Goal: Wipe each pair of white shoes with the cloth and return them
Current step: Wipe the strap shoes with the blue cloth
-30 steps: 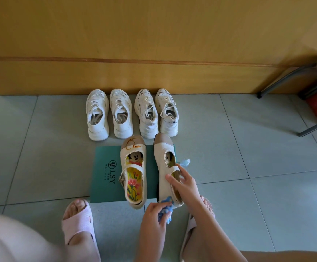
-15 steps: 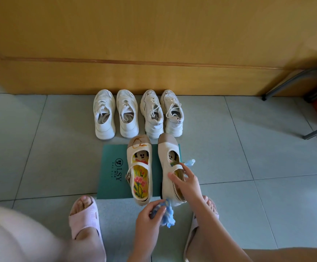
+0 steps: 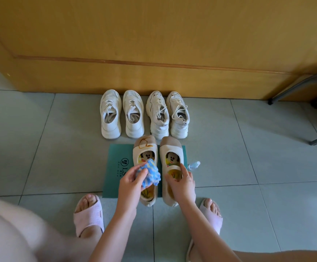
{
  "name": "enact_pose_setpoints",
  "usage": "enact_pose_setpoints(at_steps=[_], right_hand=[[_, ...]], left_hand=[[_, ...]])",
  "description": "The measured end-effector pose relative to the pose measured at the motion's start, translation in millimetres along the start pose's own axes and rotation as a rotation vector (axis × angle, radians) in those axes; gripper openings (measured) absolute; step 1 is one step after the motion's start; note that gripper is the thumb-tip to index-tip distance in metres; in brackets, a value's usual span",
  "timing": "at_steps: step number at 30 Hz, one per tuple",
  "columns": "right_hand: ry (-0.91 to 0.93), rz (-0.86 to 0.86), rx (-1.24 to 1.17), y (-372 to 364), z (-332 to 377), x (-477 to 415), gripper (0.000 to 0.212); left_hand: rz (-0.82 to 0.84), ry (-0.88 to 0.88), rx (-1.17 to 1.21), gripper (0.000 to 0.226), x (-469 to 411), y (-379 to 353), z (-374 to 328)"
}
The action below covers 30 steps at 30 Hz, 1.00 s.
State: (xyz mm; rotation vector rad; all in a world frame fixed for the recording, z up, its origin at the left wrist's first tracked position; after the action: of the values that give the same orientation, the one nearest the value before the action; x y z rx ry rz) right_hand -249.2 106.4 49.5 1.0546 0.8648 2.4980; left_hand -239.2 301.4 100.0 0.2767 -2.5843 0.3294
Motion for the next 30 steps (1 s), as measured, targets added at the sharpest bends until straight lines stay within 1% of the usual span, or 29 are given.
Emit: enact_pose_setpoints(at_steps=[2,3,5,6,7,9,11,13,16,19,22,24,25,27,28,29,30], right_hand=[[0.001,-0.005,-0.028,4,2,2,0.059],[0.021,-0.057,-0.034,11,6,4,0.054],[0.101,-0.151,-0.082,24,23,13,0.042],[0.143,-0.132,-0.128,25,34,17,0.037],[0.171,-0.057,-0.190,21,45,22,0.035],[0.190,0.190,-0.354,5,69,33,0.035],[0.132,0.405,-0.491,-12,85,41,0.029],[0.031,0.541,-0.609,-26,89,44,0.025],[-0.097,0.594,-0.784,-38,89,36,0.028],[-0.151,0.551,-0.886,-38,92,21,0.029],[-0.085,0.354,-0.805,-19,102,-14,0.024],[0.016,0.197,-0.653,-2,117,-39,0.015],[0.080,0.122,-0.533,5,127,-49,0.010],[0.217,-0.010,-0.202,7,151,-66,0.017],[0.284,-0.056,-0.055,3,161,-73,0.015],[0.353,-0.087,0.069,-4,170,-78,0.006],[0.424,-0.111,0.172,-13,177,-82,0.007]], left_hand=[[0.001,0.014,-0.003,0.017,-5,2,0],[0.002,0.019,-0.009,0.017,-7,3,-1],[0.000,0.033,0.003,0.016,-12,5,0],[0.000,0.044,0.024,0.015,-14,5,1],[0.005,0.053,0.048,0.014,-16,6,2],[0.021,0.057,0.096,0.015,-20,4,0],[0.037,0.045,0.160,0.019,-23,1,-3],[0.037,0.021,0.205,0.020,-26,-1,-8],[-0.006,-0.025,0.157,0.016,-33,1,-12],[-0.054,-0.070,0.033,0.015,-40,8,-11],[-0.140,-0.141,-0.240,0.014,-47,23,-11],[-0.165,-0.156,-0.415,0.024,-54,28,-6],[-0.158,-0.141,-0.473,0.031,-56,27,-2],[-0.133,-0.086,-0.529,0.042,-58,23,8],[-0.126,-0.051,-0.529,0.043,-59,21,14],[-0.127,-0.016,-0.527,0.045,-59,21,19],[-0.133,0.012,-0.525,0.044,-60,21,23]])
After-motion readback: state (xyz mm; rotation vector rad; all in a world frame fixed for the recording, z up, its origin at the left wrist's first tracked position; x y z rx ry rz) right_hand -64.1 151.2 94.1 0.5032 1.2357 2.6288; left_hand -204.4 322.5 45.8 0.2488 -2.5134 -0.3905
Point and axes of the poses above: each hand's wrist, its own x-axis away from the middle knuckle, its own y-axis out of the back of the hand, z = x × y, the point moved 9 cm from there along -x, towards the middle knuckle, and after that the axes turned 4 degrees about -y, right-handed, at the moved point
